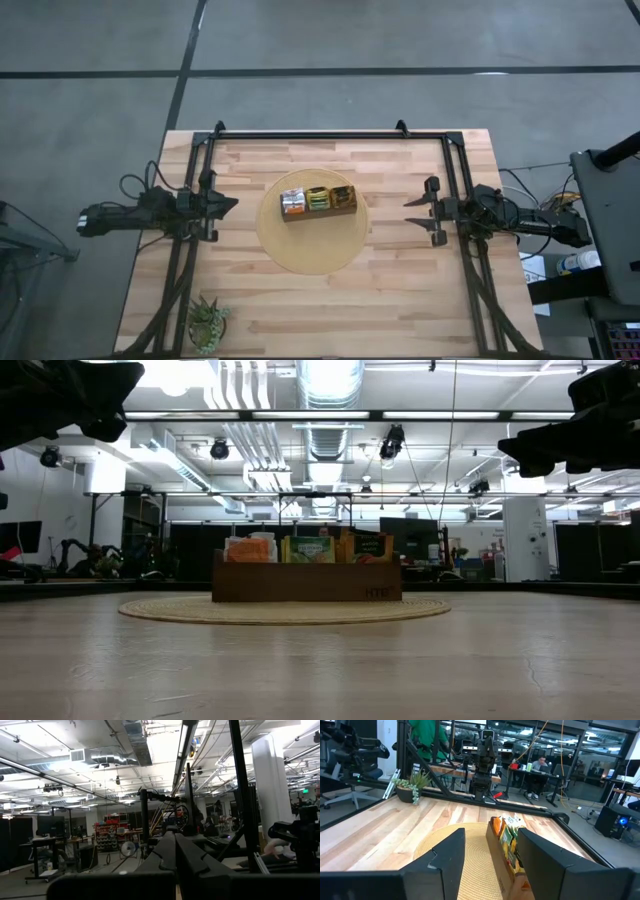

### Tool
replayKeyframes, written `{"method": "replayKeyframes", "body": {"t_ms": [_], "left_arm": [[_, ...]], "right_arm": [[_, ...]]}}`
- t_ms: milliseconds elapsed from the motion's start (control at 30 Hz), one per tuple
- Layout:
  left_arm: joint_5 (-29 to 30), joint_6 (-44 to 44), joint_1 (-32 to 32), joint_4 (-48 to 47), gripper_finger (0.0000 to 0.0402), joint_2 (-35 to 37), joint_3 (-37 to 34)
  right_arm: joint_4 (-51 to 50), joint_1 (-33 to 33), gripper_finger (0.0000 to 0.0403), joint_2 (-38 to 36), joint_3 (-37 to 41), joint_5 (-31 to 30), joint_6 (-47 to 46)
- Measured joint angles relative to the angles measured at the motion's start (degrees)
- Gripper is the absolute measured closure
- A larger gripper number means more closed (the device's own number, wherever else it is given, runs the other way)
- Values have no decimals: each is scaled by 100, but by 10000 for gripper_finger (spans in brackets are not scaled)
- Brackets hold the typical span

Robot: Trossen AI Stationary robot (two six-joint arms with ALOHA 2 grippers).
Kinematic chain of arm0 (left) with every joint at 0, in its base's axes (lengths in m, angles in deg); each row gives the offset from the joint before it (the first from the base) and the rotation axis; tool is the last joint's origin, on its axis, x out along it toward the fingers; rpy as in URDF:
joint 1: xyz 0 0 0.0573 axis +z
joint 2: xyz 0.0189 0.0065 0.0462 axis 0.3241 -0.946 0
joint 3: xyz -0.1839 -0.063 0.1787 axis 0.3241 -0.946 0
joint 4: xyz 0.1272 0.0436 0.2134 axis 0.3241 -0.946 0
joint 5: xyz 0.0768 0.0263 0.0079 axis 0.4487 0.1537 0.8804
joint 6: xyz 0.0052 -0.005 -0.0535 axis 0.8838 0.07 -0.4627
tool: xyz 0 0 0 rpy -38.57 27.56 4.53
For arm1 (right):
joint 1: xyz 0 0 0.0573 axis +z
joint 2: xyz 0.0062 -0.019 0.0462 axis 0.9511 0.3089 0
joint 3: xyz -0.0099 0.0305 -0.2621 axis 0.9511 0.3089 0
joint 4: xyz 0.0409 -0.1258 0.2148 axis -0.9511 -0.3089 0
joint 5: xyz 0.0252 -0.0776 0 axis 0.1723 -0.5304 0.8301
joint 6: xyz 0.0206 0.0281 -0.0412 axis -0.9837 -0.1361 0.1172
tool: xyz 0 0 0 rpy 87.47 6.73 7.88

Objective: Pick & Place Tea
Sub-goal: Return to Home Position

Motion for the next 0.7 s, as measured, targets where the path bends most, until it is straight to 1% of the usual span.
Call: {"method": "replayKeyframes", "body": {"t_ms": [700], "left_arm": [[0,1,0,-1,401,-1,0]], "right_arm": [[0,2,227,1,0,-1,0]]}}
